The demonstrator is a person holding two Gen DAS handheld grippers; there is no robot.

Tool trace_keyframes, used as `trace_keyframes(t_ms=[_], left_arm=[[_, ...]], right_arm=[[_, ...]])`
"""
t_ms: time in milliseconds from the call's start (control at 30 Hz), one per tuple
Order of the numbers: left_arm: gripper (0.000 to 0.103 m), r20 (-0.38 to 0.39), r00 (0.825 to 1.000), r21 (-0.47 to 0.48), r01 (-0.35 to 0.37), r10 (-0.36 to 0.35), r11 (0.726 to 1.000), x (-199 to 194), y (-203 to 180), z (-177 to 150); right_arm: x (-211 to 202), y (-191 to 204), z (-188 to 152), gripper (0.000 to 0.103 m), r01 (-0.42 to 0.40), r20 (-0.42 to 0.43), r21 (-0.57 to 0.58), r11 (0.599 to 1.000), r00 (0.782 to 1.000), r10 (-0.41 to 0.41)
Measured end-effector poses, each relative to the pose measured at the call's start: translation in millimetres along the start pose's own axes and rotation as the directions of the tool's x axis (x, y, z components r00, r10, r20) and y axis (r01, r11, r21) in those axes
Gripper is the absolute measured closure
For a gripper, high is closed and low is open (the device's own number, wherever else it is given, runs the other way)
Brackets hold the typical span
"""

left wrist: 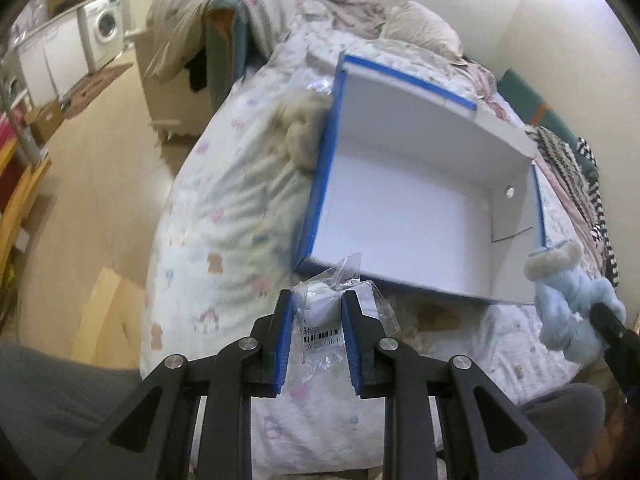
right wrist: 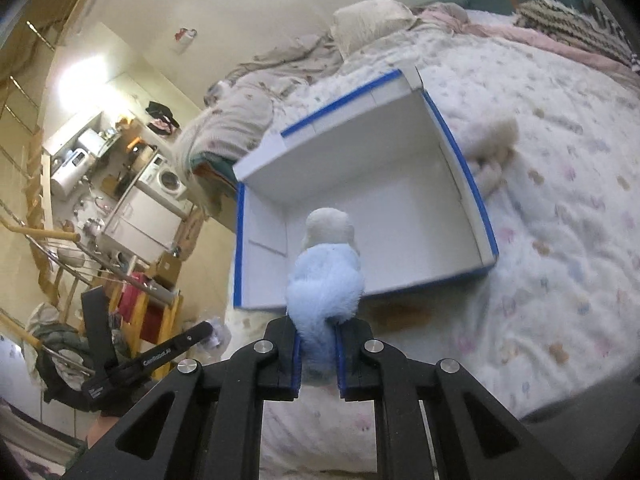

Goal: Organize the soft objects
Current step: 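Carry the bag with the left tool into the box while the right tool carries the plush in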

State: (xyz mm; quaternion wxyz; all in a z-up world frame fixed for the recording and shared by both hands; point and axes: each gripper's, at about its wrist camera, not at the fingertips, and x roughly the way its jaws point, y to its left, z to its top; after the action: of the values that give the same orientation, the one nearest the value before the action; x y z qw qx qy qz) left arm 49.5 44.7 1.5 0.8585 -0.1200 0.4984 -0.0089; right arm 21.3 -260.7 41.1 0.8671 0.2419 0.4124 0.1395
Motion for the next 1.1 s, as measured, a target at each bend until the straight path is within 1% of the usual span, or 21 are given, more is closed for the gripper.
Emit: trace_keyframes(t_ms=[167, 333, 400, 533, 633, 767, 833, 867, 900, 933, 967, 1000, 1033, 1100], left_arm=[[0.082, 0.024, 1.000, 0.061, 0.003, -0.004, 0.998, -9.2, -20.1, 24.3], [0.082, 0.030, 0.999, 0.123, 0.012, -0.016, 0.992, -5.7, -43.2, 47.6], [0.082, 0.028, 0.999, 0.140, 0.016, -0.020, 0.990, -0.5, -51.5, 56.5], [0.082, 0.030, 1.000, 0.189, -0.001, -0.005, 0.982, 13.2, -67.0, 70.2], [0.082, 0.013, 1.000, 0.213, -0.007, 0.005, 0.977, 30.2, -74.4, 79.0], [0.082, -0.026, 1.000, 0.220, -0.006, 0.012, 0.976, 52.9, -82.2, 88.2], [0.082, -0.044, 0.999, 0.223, -0.005, 0.015, 0.975, 64.6, -86.5, 92.6], [0.081, -0.047, 0.999, 0.231, -0.009, 0.020, 0.973, 70.8, -89.2, 94.8], [0.081, -0.046, 0.999, 0.240, -0.012, 0.024, 0.971, 76.0, -91.1, 95.9], [0.081, -0.041, 0.999, 0.251, -0.008, 0.019, 0.968, 82.8, -93.7, 97.3], [0.081, -0.039, 0.999, 0.255, -0.002, 0.012, 0.967, 88.1, -95.1, 97.7], [0.081, -0.044, 0.999, 0.261, 0.001, 0.011, 0.965, 95.6, -96.0, 97.8], [0.081, -0.048, 0.999, 0.261, -0.012, 0.025, 0.965, 103.7, -95.5, 97.5], [0.082, -0.049, 0.998, 0.251, -0.027, 0.040, 0.968, 117.2, -92.7, 96.2]], right_arm=[[1.1, 1.4, 22.4, 0.088, -0.022, 0.025, -0.002, 1.000, 0.999, 0.022], [17.3, 2.9, 41.6, 0.088, -0.024, 0.021, -0.008, 1.000, 0.999, 0.024], [26.8, 2.4, 48.6, 0.088, -0.017, 0.016, -0.012, 1.000, 1.000, 0.018], [47.9, 0.2, 57.7, 0.088, -0.014, 0.006, -0.018, 1.000, 1.000, 0.014], [66.5, -2.8, 63.7, 0.088, -0.003, -0.002, -0.025, 1.000, 1.000, 0.003], [89.0, -11.7, 71.1, 0.088, 0.003, -0.006, -0.014, 1.000, 1.000, -0.003], [100.4, -16.5, 72.8, 0.088, 0.024, -0.002, -0.030, 0.999, 1.000, -0.024], [104.5, -17.6, 72.0, 0.088, 0.048, 0.012, -0.059, 0.997, 0.999, -0.047], [108.4, -19.0, 68.8, 0.088, 0.082, 0.031, -0.098, 0.992, 0.996, -0.079], [114.6, -22.3, 65.4, 0.088, 0.122, 0.033, -0.127, 0.984, 0.992, -0.118], [120.9, -27.9, 64.0, 0.088, 0.140, 0.012, -0.114, 0.984, 0.990, -0.139], [125.2, -34.1, 64.0, 0.088, 0.127, -0.008, -0.080, 0.989, 0.992, -0.128], [127.8, -38.4, 64.1, 0.088, 0.113, -0.015, -0.058, 0.992, 0.993, -0.114], [132.2, -41.4, 64.8, 0.088, 0.141, -0.022, -0.067, 0.988, 0.990, -0.142]])
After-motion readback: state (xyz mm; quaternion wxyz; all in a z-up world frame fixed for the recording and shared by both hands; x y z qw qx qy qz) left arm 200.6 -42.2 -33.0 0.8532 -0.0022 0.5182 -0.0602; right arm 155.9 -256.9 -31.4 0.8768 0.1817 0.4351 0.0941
